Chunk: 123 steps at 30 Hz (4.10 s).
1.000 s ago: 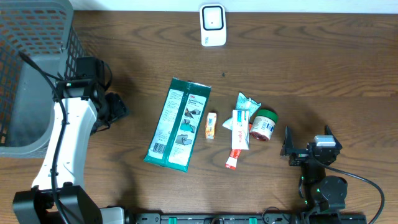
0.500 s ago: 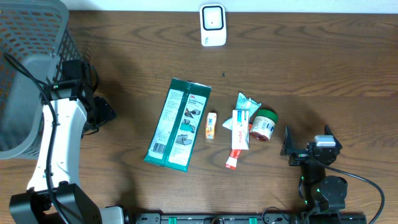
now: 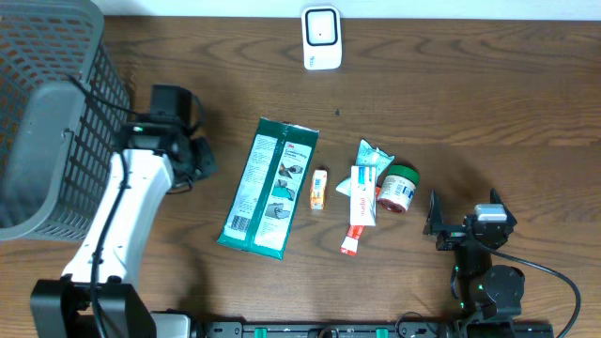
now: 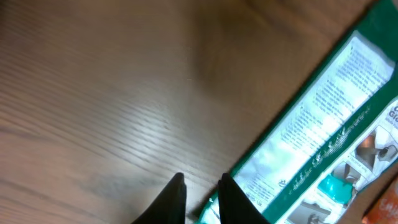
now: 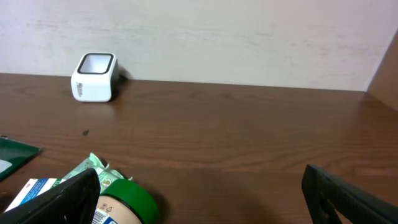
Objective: Scan the item barcode
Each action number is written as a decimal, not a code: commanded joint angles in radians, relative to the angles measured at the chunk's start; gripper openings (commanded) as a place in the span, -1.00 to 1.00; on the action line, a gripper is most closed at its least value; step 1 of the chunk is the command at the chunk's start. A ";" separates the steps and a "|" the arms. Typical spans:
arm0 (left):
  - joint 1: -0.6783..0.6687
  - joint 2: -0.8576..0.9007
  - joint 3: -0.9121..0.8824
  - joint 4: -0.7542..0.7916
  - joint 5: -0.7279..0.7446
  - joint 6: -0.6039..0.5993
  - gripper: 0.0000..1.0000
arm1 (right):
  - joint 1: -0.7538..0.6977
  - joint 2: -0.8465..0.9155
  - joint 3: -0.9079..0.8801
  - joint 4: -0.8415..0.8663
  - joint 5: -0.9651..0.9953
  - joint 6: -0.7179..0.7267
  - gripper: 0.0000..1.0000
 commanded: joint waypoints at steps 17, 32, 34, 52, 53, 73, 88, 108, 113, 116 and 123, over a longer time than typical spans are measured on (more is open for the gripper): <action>-0.117 0.121 -0.311 0.261 0.000 -0.109 -0.70 | 0.002 -0.002 -0.001 -0.004 0.000 -0.005 0.99; -0.177 0.152 -0.254 0.218 0.021 -0.111 -0.42 | 0.002 -0.002 -0.001 -0.004 0.000 -0.005 0.98; -0.155 0.144 -0.205 0.175 -0.013 -0.095 -0.32 | 0.002 -0.002 -0.001 -0.004 0.000 -0.005 0.98; 0.096 0.006 -0.011 0.082 -0.069 -0.028 0.73 | 0.002 -0.002 -0.001 -0.004 -0.001 -0.005 0.98; 0.099 0.006 -0.011 0.082 -0.069 -0.029 0.73 | 0.002 -0.002 -0.001 -0.004 0.000 -0.005 0.99; 0.101 0.006 -0.011 0.082 -0.069 -0.028 0.76 | 0.002 -0.002 -0.001 -0.004 -0.001 -0.005 0.99; 0.101 0.006 -0.011 0.082 -0.069 -0.028 0.76 | 0.002 -0.002 -0.001 -0.004 0.000 -0.005 0.98; 0.101 0.006 -0.011 0.082 -0.069 -0.029 0.77 | 0.002 -0.002 -0.001 -0.004 -0.001 -0.005 0.99; 0.101 0.006 -0.011 0.082 -0.069 -0.029 0.77 | 0.002 -0.002 -0.001 -0.004 0.000 -0.005 0.98; 0.101 0.006 -0.011 0.082 -0.069 -0.029 0.77 | 0.002 -0.002 -0.001 -0.004 0.000 -0.005 0.98; 0.101 0.006 -0.011 0.082 -0.069 -0.029 0.77 | 0.002 -0.002 -0.001 -0.004 0.000 -0.005 0.99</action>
